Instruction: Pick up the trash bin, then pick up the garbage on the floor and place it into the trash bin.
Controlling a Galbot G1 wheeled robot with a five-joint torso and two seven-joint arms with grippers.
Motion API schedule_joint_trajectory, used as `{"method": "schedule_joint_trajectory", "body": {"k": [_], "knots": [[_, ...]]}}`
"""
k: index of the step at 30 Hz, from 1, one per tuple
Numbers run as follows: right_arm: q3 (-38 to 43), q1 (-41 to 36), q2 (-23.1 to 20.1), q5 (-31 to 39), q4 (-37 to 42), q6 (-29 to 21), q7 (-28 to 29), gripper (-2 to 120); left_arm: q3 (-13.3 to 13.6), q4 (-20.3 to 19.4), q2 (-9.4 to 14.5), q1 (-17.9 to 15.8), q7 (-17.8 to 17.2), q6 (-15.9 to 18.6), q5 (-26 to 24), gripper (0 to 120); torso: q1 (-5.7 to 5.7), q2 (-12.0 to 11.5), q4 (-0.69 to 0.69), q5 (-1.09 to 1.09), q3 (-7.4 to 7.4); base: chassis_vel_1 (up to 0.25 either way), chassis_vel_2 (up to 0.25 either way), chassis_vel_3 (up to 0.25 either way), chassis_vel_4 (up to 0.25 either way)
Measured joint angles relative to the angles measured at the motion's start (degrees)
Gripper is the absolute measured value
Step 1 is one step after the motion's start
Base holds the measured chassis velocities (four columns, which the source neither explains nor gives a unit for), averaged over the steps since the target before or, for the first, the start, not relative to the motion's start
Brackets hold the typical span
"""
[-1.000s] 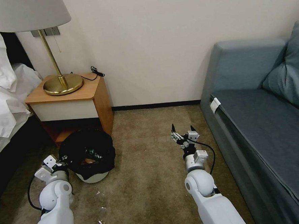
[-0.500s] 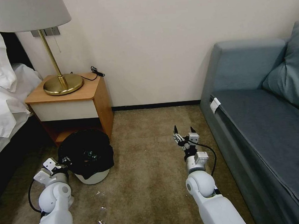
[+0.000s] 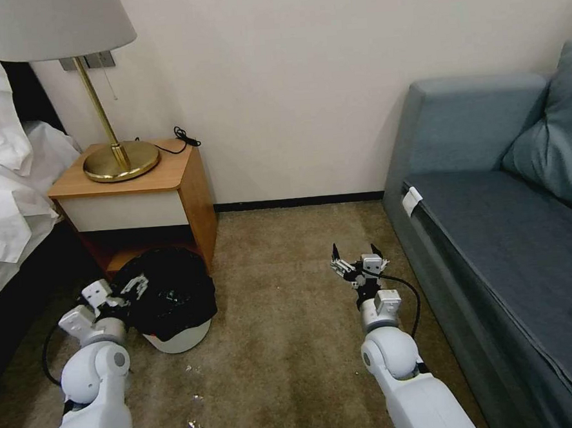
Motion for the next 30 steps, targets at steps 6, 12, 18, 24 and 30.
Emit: {"method": "schedule_joint_trajectory", "body": {"k": [6, 12, 18, 24, 30], "knots": [[2.3, -1.3, 0.2, -0.8, 0.1, 1.4, -1.4, 100, 2.0, -0.7, 1.0, -0.5, 4.7, -2.2, 3.2, 100, 0.00, 0.0, -0.02, 0.00, 0.00, 0.000, 0.000, 0.000, 0.000], [2.3, -0.5, 0.6, -1.8, -2.3, 3.2, -1.9, 100, 4.7, 0.7, 1.7, 0.5, 9.2, -9.5, 7.5, 100, 0.00, 0.0, 0.02, 0.00, 0.00, 0.000, 0.000, 0.000, 0.000], [2.5, 0.3, 0.5, -2.8, -5.0, 5.4, -2.7, 100, 9.6, 2.3, 0.8, 0.4, 9.7, -13.6, 10.9, 99, 0.00, 0.0, 0.00, 0.00, 0.00, 0.000, 0.000, 0.000, 0.000], [2.1, 0.5, 1.5, -3.5, -7.0, 9.2, -3.2, 100, 12.3, 4.1, 1.3, -0.2, 11.1, -17.0, 11.9, 99, 0.00, 0.0, 0.00, 0.00, 0.00, 0.000, 0.000, 0.000, 0.000], [1.6, 1.3, 1.4, -4.8, -7.7, 10.1, -3.8, 100, 12.5, 4.6, 0.6, -0.8, 10.4, -20.1, 13.0, 99, 0.00, 0.0, 0.00, 0.00, 0.00, 0.000, 0.000, 0.000, 0.000]]}}
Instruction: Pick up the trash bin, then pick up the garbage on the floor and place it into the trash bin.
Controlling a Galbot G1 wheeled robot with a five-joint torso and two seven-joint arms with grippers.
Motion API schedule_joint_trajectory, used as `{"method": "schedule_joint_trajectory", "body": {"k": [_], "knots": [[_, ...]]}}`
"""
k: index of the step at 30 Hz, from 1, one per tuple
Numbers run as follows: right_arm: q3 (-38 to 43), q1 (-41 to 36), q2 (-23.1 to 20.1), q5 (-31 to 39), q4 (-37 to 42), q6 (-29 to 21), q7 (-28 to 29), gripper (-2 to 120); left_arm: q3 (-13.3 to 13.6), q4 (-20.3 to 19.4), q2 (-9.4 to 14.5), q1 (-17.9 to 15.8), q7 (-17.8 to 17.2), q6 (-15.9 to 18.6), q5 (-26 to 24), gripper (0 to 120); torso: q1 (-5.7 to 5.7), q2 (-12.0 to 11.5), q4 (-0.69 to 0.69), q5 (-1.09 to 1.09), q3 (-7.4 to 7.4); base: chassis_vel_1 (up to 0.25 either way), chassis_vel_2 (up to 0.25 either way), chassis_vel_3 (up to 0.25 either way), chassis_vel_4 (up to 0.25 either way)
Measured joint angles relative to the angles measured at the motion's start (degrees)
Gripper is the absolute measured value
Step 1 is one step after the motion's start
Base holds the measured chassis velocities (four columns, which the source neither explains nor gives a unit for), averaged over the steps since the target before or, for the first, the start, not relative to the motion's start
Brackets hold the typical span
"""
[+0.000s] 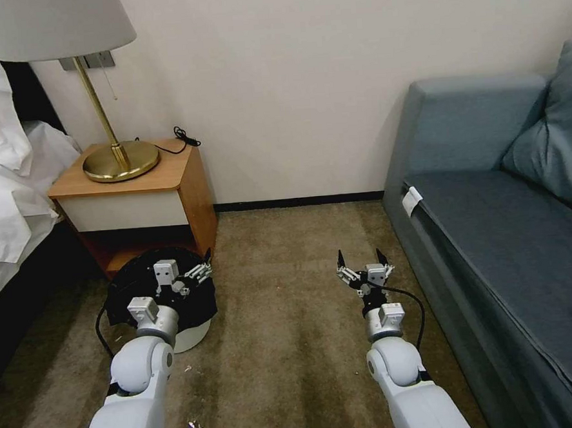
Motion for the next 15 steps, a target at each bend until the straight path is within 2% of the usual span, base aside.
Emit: {"method": "schedule_joint_trajectory", "body": {"k": [5, 15], "knots": [[-0.5, 0.6, -0.1, -0.4, -0.2, 0.0, -0.1, 100, -0.2, 1.0, -0.6, -0.3, -1.1, -1.3, -0.6, 99, 0.00, 0.0, 0.00, 0.00, 0.00, 0.000, 0.000, 0.000, 0.000], [-1.0, 1.9, -0.5, -1.4, -1.1, 1.0, 0.2, 100, -1.7, 0.7, -1.2, -0.2, -2.3, -0.7, -0.6, 98, 0.00, 0.0, 0.00, 0.00, 0.00, 0.000, 0.000, 0.000, 0.000]]}}
